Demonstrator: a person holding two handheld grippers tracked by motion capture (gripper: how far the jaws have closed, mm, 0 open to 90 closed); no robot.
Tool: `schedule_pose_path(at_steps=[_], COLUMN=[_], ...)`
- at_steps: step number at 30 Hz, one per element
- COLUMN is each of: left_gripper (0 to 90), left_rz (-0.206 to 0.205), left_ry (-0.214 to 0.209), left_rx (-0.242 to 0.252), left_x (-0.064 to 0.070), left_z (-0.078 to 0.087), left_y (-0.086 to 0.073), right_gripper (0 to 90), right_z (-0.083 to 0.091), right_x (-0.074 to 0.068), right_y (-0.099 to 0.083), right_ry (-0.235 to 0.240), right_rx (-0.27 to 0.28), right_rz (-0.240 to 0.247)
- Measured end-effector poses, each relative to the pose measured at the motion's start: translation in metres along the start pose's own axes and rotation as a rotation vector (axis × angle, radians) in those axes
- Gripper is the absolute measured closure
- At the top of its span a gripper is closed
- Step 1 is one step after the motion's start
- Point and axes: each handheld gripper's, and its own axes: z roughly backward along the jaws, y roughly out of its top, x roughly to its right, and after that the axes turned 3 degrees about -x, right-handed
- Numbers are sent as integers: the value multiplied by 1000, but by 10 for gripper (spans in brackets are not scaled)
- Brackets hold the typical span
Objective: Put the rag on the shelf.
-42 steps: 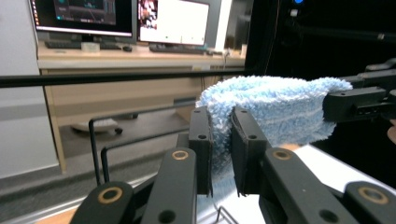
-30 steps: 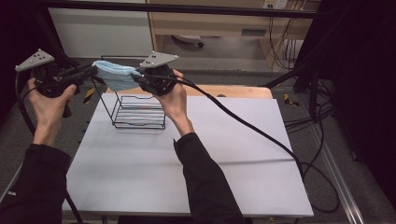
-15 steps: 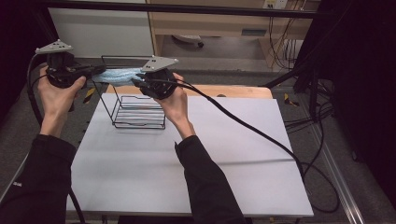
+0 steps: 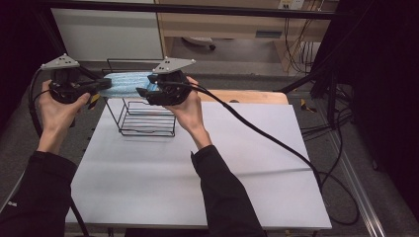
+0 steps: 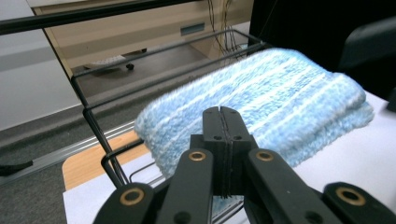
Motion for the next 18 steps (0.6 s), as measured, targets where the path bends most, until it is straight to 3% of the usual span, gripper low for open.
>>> schedule_pose_path(at_steps=[4, 8, 11, 18], left_gripper=[898, 897, 897, 897], left_rz=[-11, -29, -36, -33], left_ry=[-1, 4, 1, 1], left_rx=[-8, -14, -10, -24], left_x=[2, 3, 3, 1], left_z=[-2, -1, 3, -4], left_y=[-6, -11, -17, -32], right_gripper=[588, 753, 836, 865], right_z=[2, -9, -20, -28], right_x=[3, 4, 3, 7], right_y=[6, 3, -6, -23], right_ry=[8, 28, 35, -25], right_rx=[4, -31, -89, -111], right_rz=[-71, -112, -125, -131])
